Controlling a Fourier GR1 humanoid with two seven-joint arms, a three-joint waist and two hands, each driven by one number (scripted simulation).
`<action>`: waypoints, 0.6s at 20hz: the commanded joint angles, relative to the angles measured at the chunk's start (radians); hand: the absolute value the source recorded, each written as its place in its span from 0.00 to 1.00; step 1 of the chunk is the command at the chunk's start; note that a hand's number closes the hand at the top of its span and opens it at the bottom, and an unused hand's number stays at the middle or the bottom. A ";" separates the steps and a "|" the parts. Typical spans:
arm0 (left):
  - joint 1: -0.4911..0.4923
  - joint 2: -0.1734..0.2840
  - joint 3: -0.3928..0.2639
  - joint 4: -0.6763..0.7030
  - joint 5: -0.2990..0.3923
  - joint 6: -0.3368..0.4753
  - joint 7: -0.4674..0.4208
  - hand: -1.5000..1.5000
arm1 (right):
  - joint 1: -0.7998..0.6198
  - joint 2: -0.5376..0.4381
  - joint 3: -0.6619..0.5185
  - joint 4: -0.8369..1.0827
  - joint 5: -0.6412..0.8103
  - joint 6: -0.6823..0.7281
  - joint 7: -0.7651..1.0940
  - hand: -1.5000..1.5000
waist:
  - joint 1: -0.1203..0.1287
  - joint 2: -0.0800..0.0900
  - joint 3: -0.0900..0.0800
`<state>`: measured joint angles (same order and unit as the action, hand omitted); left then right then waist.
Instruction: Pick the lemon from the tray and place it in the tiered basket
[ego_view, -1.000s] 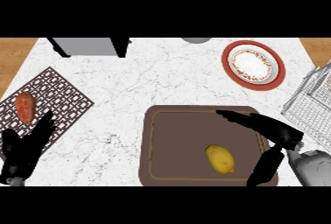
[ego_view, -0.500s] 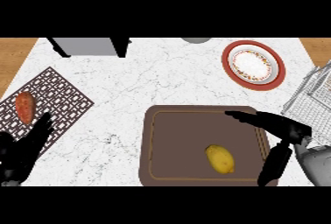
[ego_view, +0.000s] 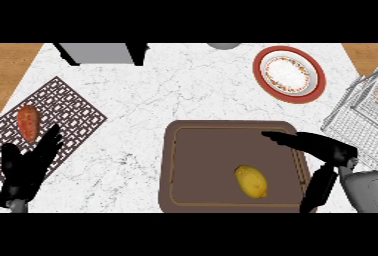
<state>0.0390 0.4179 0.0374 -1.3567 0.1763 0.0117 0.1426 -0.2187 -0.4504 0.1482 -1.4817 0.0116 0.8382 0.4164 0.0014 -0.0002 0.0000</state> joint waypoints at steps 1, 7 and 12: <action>0.038 -0.050 -0.005 0.003 -0.041 0.013 -0.045 0.50 | 0.031 0.019 0.006 0.103 0.126 0.005 -0.174 0.00 | 0.004 0.001 0.001; 0.073 -0.043 0.055 -0.076 -0.051 -0.049 0.005 0.50 | 0.030 0.113 -0.028 0.028 0.121 0.000 -0.057 0.00 | 0.003 0.000 0.000; 0.005 -0.043 0.112 -0.007 -0.068 -0.087 0.008 0.50 | 0.062 0.115 -0.053 0.023 0.178 0.026 -0.133 0.00 | -0.001 0.000 0.000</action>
<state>0.0608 0.3669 0.1068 -1.3693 0.1138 -0.0408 0.1308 -0.1811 -0.3447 0.1197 -1.4374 0.1667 0.8445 0.3048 0.0025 -0.0001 0.0001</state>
